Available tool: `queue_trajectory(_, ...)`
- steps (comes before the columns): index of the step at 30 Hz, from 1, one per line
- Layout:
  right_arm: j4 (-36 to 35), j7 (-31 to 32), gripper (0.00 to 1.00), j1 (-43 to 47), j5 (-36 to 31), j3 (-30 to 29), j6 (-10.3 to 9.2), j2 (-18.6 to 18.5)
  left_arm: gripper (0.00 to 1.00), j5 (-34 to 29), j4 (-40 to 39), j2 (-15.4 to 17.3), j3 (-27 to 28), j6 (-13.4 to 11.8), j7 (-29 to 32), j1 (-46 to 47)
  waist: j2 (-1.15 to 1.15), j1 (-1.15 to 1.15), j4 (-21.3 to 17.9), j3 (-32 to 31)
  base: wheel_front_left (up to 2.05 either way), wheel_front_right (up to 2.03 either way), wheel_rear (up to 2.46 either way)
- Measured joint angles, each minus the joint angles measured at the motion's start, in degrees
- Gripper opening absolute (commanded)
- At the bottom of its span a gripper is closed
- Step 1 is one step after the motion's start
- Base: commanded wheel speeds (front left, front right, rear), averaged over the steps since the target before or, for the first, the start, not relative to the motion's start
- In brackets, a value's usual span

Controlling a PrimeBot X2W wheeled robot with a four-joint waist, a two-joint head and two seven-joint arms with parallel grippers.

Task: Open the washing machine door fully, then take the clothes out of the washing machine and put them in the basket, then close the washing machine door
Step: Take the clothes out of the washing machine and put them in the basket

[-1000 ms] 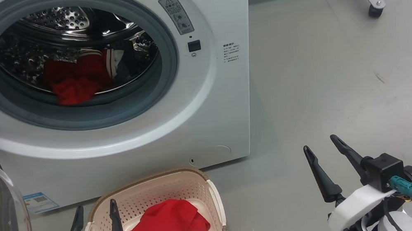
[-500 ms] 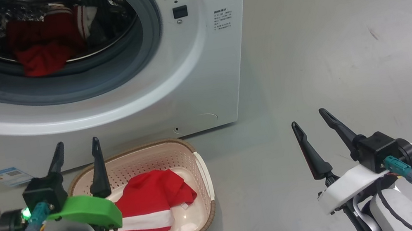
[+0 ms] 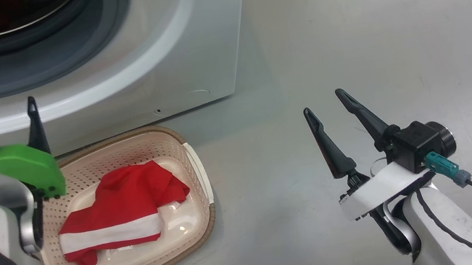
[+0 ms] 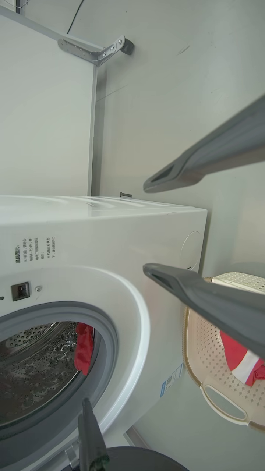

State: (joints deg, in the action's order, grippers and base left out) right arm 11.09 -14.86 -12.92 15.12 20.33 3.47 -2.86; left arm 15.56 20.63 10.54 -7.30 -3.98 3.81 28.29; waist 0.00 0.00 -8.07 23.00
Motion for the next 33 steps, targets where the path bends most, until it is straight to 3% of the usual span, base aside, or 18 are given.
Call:
queue_trajectory(14,-3.59,-0.01,1.00,-7.07,6.47,4.12,-1.18,-0.08,1.00,-4.71,4.85,9.42,1.55,0.25,9.55,19.09,0.00,0.01,-6.56,11.50,0.00,0.00,0.00)
queue_trajectory(28,-4.33,-0.01,1.00,-10.36,10.09,7.44,-2.82,-0.01,1.00,-8.82,9.01,18.70,2.18,1.25,13.79,29.06,0.00,0.01,-12.16,17.81,0.00,0.00,0.00)
queue_trajectory(33,-4.52,-0.01,1.00,-10.42,10.60,7.87,-3.20,-0.01,1.00,-9.11,10.72,19.72,2.89,1.32,15.47,31.04,0.00,0.00,-13.21,19.14,0.00,0.00,0.00)
